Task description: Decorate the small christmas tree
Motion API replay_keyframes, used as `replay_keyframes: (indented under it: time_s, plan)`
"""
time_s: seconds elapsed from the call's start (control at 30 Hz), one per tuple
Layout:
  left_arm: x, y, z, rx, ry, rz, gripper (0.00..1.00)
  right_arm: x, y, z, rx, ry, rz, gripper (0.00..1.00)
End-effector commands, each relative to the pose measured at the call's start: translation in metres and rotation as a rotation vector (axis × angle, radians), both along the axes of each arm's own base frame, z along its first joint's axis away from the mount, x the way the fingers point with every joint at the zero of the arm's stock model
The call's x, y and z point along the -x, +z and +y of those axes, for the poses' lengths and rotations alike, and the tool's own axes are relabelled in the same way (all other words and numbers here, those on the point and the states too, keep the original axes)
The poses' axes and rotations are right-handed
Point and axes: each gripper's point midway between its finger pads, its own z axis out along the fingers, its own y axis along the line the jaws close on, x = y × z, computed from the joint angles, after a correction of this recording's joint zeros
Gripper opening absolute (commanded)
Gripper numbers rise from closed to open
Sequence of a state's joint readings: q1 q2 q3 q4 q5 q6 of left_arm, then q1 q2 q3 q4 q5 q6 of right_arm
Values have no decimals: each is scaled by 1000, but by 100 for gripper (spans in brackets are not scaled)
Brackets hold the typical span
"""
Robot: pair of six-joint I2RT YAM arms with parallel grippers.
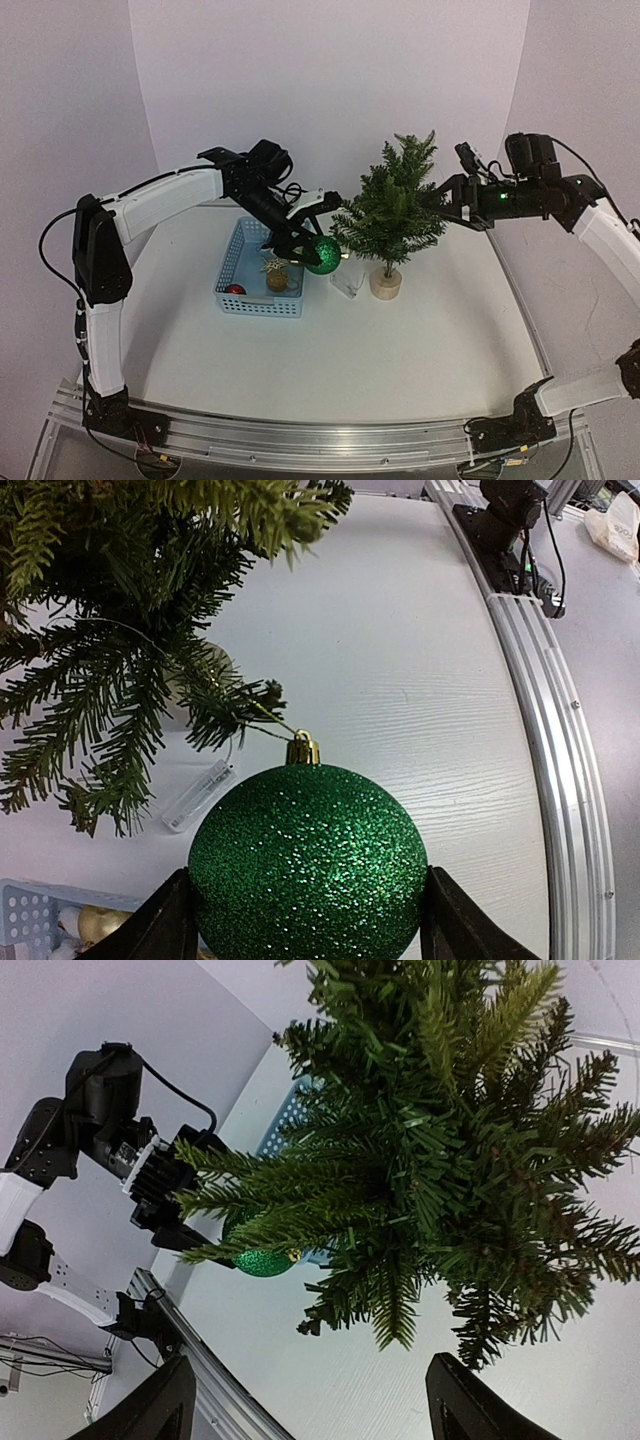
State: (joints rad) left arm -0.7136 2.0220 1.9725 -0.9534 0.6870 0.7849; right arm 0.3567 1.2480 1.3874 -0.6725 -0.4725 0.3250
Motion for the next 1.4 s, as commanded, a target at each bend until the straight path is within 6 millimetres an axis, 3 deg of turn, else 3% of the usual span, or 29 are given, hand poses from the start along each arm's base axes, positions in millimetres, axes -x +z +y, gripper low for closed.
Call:
replay_keyframes:
  time_s: [0.0,0.3,0.4,0.53,0.73,0.8,0.97,1.17,1.37]
  plan:
    - [0,27,1,53,4,-75,30,-1,3,11,-38,-16,-28,78]
    - [0,37,-1,70,29,-60,30,1,-33,30,-18,-148,88,66]
    - [-1,35,0,64,38,-56,30,8,-44,50,-7,-184,106,58]
    - [-2,35,-1,66,44,-55,30,24,-42,72,40,-221,45,47]
    - [-9,31,0,52,73,-68,30,22,-36,35,48,-399,-22,43]
    - [-10,25,2,38,89,-54,30,26,-41,42,43,-362,0,43]
    - [-14,11,0,35,133,-20,30,30,-43,91,5,-137,-8,47]
    - [-15,14,-5,68,148,9,31,22,-40,111,23,-61,-41,50]
    - [-14,16,-3,62,146,15,31,30,-41,130,-9,39,-13,47]
